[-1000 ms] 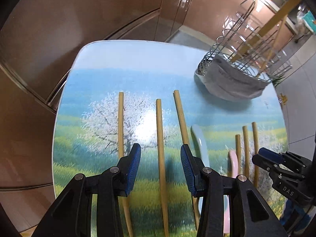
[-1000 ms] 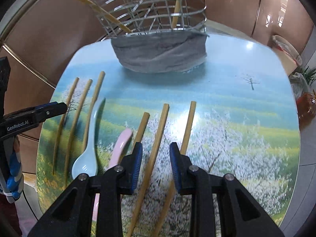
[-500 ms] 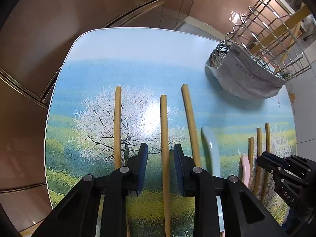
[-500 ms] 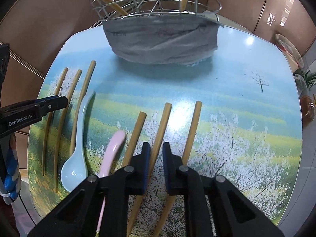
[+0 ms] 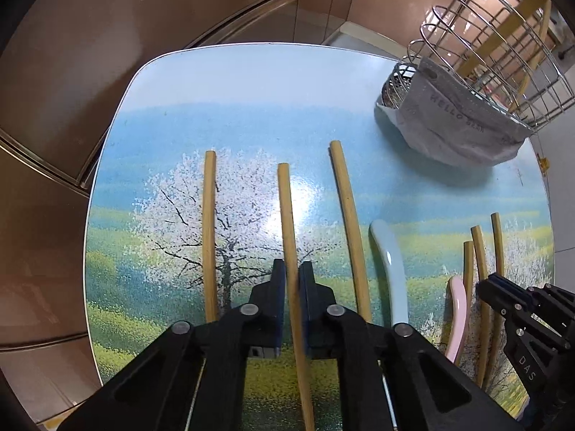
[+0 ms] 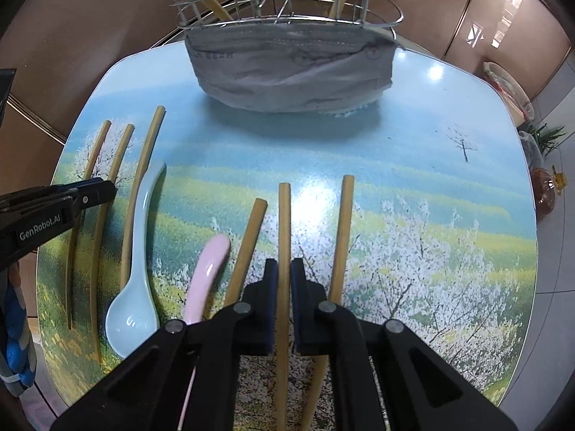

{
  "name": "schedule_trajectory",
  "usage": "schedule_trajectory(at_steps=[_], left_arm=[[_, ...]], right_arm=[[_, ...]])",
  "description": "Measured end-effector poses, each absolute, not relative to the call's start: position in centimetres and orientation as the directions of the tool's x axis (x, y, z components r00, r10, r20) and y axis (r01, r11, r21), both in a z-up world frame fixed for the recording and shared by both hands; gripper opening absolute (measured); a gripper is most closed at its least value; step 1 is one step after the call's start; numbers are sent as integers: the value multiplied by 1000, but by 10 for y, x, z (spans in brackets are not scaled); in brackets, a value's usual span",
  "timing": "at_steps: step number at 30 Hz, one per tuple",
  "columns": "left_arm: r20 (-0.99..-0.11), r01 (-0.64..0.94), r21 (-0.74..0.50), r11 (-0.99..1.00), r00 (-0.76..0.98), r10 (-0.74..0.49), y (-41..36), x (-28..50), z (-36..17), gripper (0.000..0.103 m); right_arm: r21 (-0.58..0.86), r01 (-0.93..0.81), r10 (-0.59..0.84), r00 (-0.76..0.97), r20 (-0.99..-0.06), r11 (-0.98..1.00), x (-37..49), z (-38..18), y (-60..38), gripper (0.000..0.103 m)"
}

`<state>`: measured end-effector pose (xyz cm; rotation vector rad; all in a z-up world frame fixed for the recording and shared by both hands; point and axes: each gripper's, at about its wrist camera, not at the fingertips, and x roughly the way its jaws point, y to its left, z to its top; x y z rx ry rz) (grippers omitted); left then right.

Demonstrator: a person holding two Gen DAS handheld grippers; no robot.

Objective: Organize utensils
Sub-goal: 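Lift both held chopsticks and carry them above the wire holder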

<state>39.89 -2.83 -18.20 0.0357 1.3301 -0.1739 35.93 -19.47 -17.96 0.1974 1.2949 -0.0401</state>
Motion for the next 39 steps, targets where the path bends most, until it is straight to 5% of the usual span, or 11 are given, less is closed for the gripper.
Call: schedule_trajectory(at_steps=[9,23,39], left_arm=[[-950,124,-121,985,272,-151,-22,379,-166,6],[-866,142,-198,970,438,-241,7,293,-88,6],[-625,230,-301,925,685,-374,20,230,49,6]], right_arm=[[209,183,134,356,-925,961,336,-164,-211,6],[348,95,213,633,-744,933,226,-67,-217,6],[326,4,184,817,-547,945,158,50,-216,6]])
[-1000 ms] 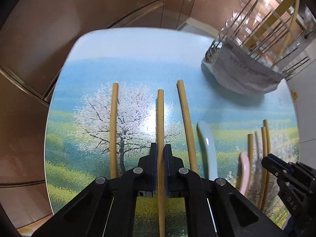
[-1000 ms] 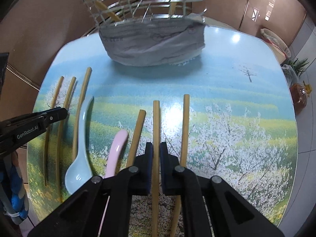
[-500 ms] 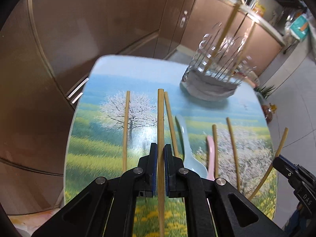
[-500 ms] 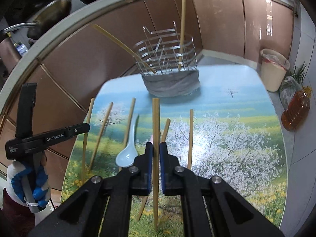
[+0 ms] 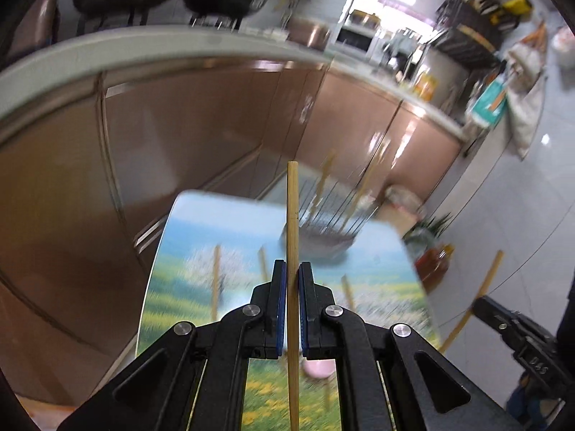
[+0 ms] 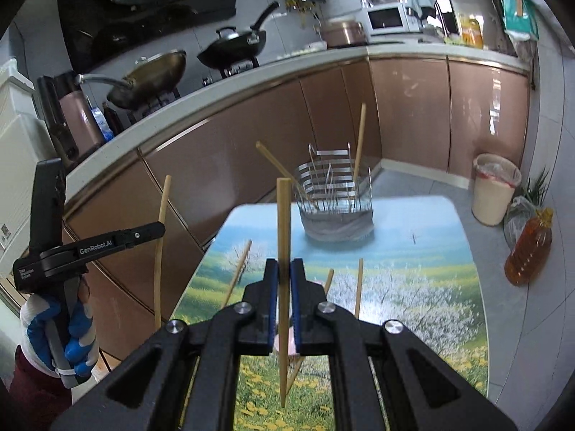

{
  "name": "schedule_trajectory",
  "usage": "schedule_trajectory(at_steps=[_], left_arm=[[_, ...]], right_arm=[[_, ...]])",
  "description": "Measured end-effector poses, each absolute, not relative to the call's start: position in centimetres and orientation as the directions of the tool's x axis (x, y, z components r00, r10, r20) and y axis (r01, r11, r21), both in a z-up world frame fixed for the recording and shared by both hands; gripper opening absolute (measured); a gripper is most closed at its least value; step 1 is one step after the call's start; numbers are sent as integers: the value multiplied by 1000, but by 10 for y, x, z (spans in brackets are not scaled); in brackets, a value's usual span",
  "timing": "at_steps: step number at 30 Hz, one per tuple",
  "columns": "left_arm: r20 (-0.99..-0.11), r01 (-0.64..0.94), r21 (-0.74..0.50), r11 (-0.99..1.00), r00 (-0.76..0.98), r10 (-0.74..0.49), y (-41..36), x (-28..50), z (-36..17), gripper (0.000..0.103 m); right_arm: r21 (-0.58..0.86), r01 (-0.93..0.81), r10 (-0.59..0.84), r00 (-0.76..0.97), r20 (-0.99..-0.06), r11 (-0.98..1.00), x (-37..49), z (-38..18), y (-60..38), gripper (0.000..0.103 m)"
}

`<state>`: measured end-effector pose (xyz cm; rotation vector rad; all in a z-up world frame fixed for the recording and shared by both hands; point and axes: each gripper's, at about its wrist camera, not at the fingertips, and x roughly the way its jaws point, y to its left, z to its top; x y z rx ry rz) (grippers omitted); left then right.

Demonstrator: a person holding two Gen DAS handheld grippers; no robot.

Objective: Organize utensils
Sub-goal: 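Lift both held chopsticks and carry them above the wire holder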

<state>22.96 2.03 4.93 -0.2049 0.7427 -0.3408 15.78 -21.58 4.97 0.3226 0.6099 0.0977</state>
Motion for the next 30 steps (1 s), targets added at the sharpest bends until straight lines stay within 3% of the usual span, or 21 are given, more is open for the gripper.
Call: schedule_trajectory(at_steps=[12,22,30], left_arm=[[-344,365,-378,851,798,-496,-44,296,116,6],[-171,246,-310,918,936,-308,-91,366,103,6],[-146,146,-240,960,972,-185,-119,405,50,6]], right_arm=[[307,-41,154,921,-357,951,222,122,-268,6],[292,-62,125,971,-203,954,313,125,-312,6],[300,-51,104,981,-162,952,368,66,-327,6]])
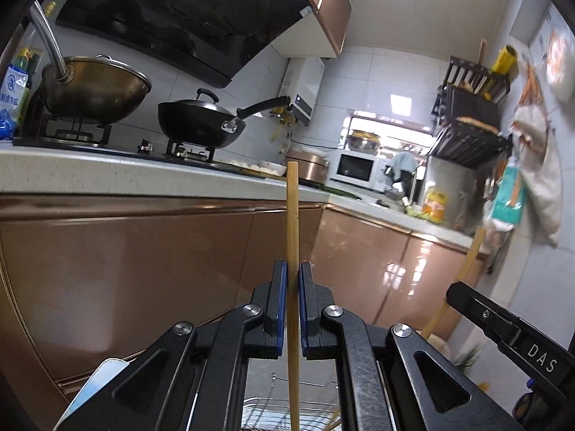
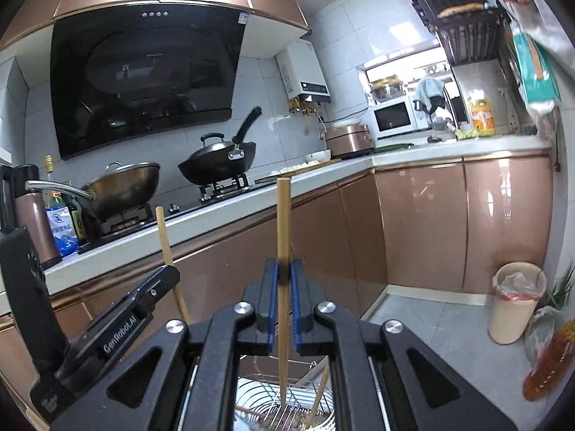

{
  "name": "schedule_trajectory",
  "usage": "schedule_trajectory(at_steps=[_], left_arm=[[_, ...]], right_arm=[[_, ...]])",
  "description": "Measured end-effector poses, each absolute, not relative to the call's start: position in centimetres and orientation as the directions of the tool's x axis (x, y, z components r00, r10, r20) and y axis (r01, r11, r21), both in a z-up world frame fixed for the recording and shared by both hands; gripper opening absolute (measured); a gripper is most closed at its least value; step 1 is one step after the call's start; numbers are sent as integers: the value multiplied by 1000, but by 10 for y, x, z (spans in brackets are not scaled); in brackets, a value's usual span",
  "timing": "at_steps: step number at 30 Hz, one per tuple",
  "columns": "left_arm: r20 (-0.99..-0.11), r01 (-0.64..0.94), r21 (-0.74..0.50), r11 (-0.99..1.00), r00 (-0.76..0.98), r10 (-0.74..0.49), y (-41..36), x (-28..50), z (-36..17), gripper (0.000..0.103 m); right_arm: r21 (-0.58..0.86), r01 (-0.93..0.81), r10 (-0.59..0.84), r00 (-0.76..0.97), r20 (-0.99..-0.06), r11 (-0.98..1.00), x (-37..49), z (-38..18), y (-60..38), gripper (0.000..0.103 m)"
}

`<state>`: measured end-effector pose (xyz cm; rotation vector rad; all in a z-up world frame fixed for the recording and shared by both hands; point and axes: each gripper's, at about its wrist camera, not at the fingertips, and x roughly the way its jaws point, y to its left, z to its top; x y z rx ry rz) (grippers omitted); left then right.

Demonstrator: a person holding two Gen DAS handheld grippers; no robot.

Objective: Organize utensils
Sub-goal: 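Lift both held chopsticks and carry them above the wire holder, then open both tools to release the chopsticks into the wire holder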

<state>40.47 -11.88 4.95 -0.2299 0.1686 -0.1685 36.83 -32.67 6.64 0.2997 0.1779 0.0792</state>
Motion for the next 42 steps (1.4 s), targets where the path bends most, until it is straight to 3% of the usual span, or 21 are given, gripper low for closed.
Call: schedule_trajectory(at_steps=[7,17,28,37,42], left_arm=[[-193,97,-191,977,972,-135,-138,427,7,6],[-216,76,-146,986,971,-106,-142,422,-9,6],[-205,97,-121,988,971,-121,-130,393,12,36],[-175,64,-120,991,981,-85,-82,337,61,60],[-220,26,-76,997,975,-43,-52,309,78,60]], right_arm=[[305,-30,99,972,-213,952,392,11,-326,6],[305,-12,102,954,-281,952,389,-26,-325,7],[315,23,83,944,-320,949,368,-27,-330,8],[296,27,64,954,-293,955,315,16,-325,8],[293,26,63,955,-289,956,282,41,-318,8]])
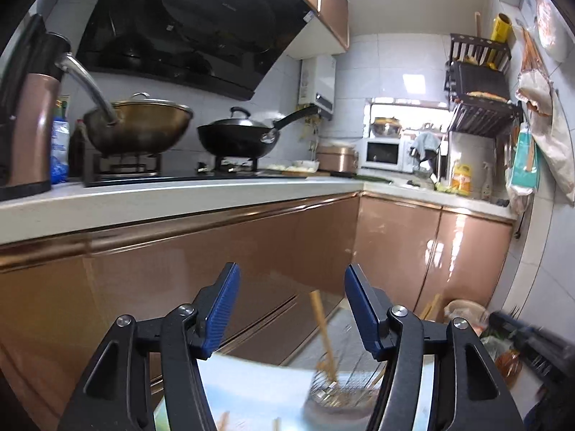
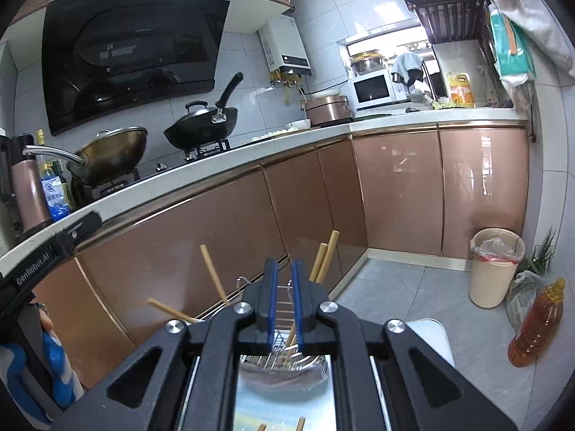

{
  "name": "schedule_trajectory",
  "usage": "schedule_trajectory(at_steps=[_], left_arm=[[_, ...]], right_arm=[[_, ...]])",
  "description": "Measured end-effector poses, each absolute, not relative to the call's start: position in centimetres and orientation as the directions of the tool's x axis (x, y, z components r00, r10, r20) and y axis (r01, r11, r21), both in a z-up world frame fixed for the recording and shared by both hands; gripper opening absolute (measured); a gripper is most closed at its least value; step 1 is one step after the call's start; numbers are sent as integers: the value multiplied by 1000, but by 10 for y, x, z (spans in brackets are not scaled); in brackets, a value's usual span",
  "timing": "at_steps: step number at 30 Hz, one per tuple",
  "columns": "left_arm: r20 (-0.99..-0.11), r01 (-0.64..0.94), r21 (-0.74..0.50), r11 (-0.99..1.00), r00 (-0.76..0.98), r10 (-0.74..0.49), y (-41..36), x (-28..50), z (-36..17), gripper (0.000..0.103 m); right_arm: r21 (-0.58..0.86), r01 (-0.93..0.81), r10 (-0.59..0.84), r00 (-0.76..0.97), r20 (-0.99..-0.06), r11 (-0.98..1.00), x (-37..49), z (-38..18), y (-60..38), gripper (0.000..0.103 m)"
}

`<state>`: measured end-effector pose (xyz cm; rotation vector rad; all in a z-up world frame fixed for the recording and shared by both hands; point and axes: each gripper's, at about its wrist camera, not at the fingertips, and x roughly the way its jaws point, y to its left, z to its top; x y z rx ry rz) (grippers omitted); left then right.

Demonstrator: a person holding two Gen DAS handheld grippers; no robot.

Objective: Organize utensils
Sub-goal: 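Open both tools to release the chopsticks into the wire holder, then move both open tools back down toward the remaining chopsticks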

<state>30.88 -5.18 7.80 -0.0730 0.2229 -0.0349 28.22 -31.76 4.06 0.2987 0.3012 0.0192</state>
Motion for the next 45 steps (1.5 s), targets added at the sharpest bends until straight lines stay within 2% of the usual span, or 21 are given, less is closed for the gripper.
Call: schedule_trajectory(at_steps=[5,7,9,19,28,45], left_arm=[[-290,-4,-55,998,957,-12,-19,283,85,60],[-320,-8,-49,999,947,-9,-9,275,86,60],[-358,-6,-46,999,934,-10,2,267,84,60],[-493,6,1,1000,870,-5,34,237,59,60],[-626,6,-55,998,779,-39,58,236,12,60],[-816,29,-29,999,577,-41,54,292,-89,60]], right_arm=[[285,16,76,948,-309,958,252,61,-301,8],[282,18,78,942,-326,959,242,65,-293,12],[277,21,79,935,-345,961,233,68,-286,22],[251,43,85,875,-477,967,210,57,-254,22],[229,51,105,780,-618,972,213,19,-237,22],[250,44,181,569,-802,967,261,-84,-229,22]])
